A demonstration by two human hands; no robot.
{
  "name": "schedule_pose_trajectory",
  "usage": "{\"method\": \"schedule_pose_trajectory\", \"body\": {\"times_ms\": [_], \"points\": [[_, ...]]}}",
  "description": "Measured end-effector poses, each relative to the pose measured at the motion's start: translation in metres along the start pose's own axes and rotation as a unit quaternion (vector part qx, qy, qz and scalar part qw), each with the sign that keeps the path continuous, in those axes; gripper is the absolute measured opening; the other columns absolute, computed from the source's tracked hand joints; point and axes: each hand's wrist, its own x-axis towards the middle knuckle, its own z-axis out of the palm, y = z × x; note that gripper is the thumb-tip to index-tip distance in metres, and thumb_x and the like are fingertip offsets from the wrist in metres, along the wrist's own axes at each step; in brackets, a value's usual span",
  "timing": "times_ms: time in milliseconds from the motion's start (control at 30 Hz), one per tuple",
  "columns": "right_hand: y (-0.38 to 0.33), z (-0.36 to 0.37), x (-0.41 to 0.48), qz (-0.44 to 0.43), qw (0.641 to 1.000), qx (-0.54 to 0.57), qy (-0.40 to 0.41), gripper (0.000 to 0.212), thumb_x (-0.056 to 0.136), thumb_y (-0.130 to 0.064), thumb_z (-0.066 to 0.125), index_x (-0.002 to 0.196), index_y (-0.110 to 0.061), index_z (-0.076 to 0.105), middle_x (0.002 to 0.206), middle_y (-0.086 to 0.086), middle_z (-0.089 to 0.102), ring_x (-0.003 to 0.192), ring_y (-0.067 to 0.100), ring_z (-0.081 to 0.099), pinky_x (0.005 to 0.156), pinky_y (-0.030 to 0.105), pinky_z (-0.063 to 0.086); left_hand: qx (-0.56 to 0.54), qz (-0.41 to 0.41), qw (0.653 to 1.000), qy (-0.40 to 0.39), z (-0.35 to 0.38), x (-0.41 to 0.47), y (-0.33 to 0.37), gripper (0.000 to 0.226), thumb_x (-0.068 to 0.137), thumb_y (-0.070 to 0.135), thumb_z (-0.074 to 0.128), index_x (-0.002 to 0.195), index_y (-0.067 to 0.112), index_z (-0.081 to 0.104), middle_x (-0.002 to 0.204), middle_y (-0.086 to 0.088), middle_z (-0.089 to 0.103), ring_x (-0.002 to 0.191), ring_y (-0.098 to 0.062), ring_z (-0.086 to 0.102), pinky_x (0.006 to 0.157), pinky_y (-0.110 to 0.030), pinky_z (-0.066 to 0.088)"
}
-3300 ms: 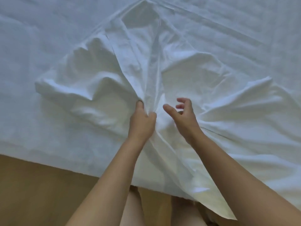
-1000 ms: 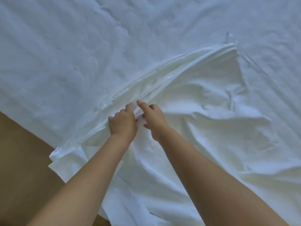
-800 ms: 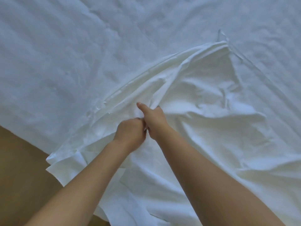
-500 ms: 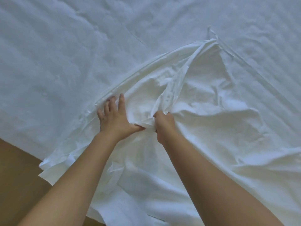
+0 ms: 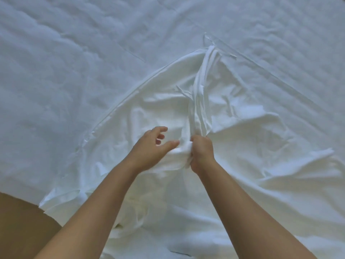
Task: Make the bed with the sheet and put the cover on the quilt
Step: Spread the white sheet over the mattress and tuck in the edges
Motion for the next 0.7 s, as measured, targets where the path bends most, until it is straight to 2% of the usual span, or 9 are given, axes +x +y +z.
{"method": "schedule_pose_trajectory", "body": {"times_ms": [133,200,267,333,433,500,533,600,700], "points": [[0.017,-0.052,-0.019,-0.040,0.999,0.008,-0.028,0.028,0.075,-0.005,0.044,0.094,-0.003,0.064,0.080,0.013,0.063,0.074,0.028,0.061,0.065,0.034,0.050,-0.073,-0.048,0.990,-0.109,0.038,0.014,0.033,0.070,0.083,0.059,0.053,0.142,0.027,0.034,0.132,0.005,0.051,0.116,-0.012,0.052,0.089,-0.027,0.041],[0.027,-0.077,-0.027,-0.039,0.998,-0.001,-0.040,0.023,0.082,-0.007,0.043,0.084,-0.005,0.066,0.073,0.009,0.064,0.071,0.025,0.062,0.063,0.032,0.049,-0.098,-0.037,0.982,-0.158,0.067,0.012,0.051,0.063,0.085,0.054,0.055,0.139,0.028,0.034,0.117,0.011,0.058,0.099,-0.002,0.057,0.075,-0.015,0.043],[0.036,-0.098,-0.027,-0.032,0.998,-0.019,-0.042,0.025,0.088,-0.016,0.045,0.087,-0.009,0.069,0.080,0.009,0.070,0.079,0.028,0.067,0.072,0.038,0.052,-0.115,-0.032,0.977,-0.177,0.096,0.009,0.062,0.058,0.086,0.047,0.059,0.135,0.026,0.036,0.110,0.014,0.058,0.090,0.004,0.056,0.063,-0.012,0.042],[0.039,-0.113,-0.027,-0.031,0.998,-0.040,-0.048,0.024,0.091,-0.023,0.048,0.092,-0.015,0.071,0.089,0.009,0.073,0.088,0.029,0.068,0.079,0.040,0.052,-0.142,-0.050,0.975,-0.163,0.119,0.009,0.062,0.062,0.084,0.045,0.064,0.136,0.024,0.036,0.116,0.010,0.058,0.096,-0.002,0.059,0.067,-0.015,0.045],[0.034,-0.124,-0.030,-0.049,0.985,-0.128,-0.105,0.019,0.091,-0.022,0.051,0.089,-0.018,0.068,0.089,0.012,0.071,0.088,0.031,0.067,0.078,0.040,0.051,-0.217,-0.105,0.969,-0.058,0.134,0.013,0.057,0.074,0.079,0.042,0.070,0.138,0.018,0.032,0.122,0.003,0.056,0.108,-0.016,0.058,0.086,-0.031,0.049],[0.031,-0.124,-0.034,-0.056,0.974,-0.175,-0.131,0.013,0.090,-0.023,0.054,0.086,-0.019,0.065,0.083,0.010,0.067,0.077,0.027,0.063,0.069,0.034,0.048,-0.248,-0.098,0.964,0.022,0.134,0.019,0.059,0.061,0.082,0.021,0.066,0.134,0.015,0.035,0.109,0.002,0.059,0.098,-0.016,0.059,0.082,-0.030,0.049],[0.030,-0.123,-0.036,-0.064,0.976,-0.168,-0.120,0.010,0.090,-0.022,0.055,0.084,-0.021,0.064,0.079,0.006,0.065,0.073,0.023,0.060,0.065,0.030,0.046,-0.224,-0.075,0.971,0.044,0.133,0.021,0.062,0.054,0.083,0.009,0.058,0.133,0.016,0.038,0.105,0.002,0.060,0.095,-0.017,0.060,0.081,-0.030,0.050],[0.033,-0.121,-0.036,-0.093,0.989,-0.098,-0.067,0.009,0.088,-0.019,0.059,0.081,-0.023,0.064,0.077,0.002,0.066,0.073,0.020,0.062,0.064,0.029,0.048,-0.143,-0.017,0.989,0.042,0.132,0.024,0.069,0.055,0.081,0.001,0.045,0.132,0.019,0.044,0.108,-0.002,0.063,0.099,-0.022,0.061,0.088,-0.038,0.052],[0.035,-0.120,-0.036,-0.090,0.994,0.065,-0.003,0.010,0.086,-0.014,0.061,0.091,-0.021,0.065,0.091,0.007,0.071,0.084,0.027,0.068,0.071,0.036,0.055,-0.037,0.063,0.997,-0.025,0.129,0.019,0.076,0.054,0.085,0.013,0.049,0.137,0.025,0.041,0.112,0.002,0.063,0.103,-0.019,0.061,0.092,-0.040,0.050]]}}
